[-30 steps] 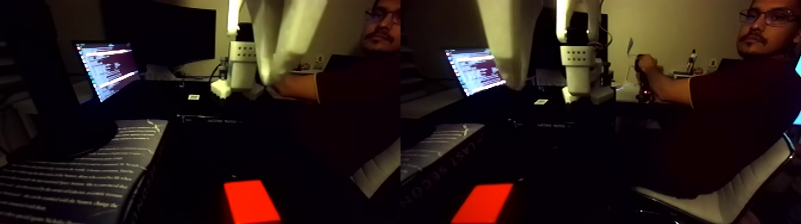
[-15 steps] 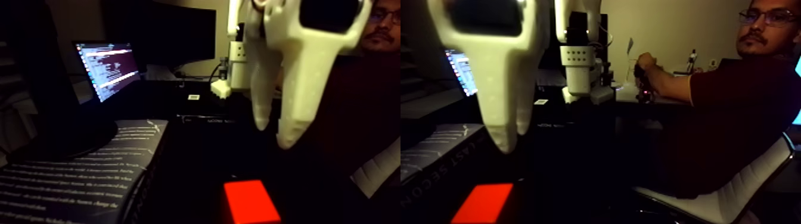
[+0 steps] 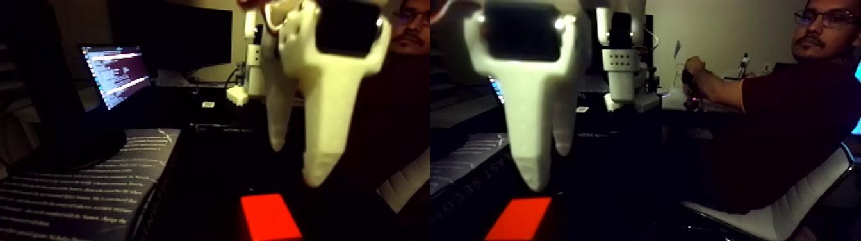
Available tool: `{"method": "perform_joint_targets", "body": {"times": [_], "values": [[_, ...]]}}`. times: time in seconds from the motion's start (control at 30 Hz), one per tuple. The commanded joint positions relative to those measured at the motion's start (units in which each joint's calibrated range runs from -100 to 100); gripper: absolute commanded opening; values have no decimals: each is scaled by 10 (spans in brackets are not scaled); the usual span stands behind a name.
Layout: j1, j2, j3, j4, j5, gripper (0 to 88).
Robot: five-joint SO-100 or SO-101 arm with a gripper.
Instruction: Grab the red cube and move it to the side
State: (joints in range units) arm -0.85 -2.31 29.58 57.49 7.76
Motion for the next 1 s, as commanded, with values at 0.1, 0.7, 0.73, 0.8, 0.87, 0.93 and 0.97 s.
{"method": "perform_joint_targets", "body": {"times": [0.1, 0.7, 0.73, 0.8, 0.87, 0.93, 0.97], "values": [[20, 32, -64, 2, -1, 219], [15, 107, -131, 36, -8, 223], [14, 109, -131, 36, -9, 224], [13, 113, -131, 35, -9, 224], [13, 114, -132, 31, -9, 224], [11, 117, -141, 32, -10, 225], [10, 120, -148, 35, -12, 225]]}}
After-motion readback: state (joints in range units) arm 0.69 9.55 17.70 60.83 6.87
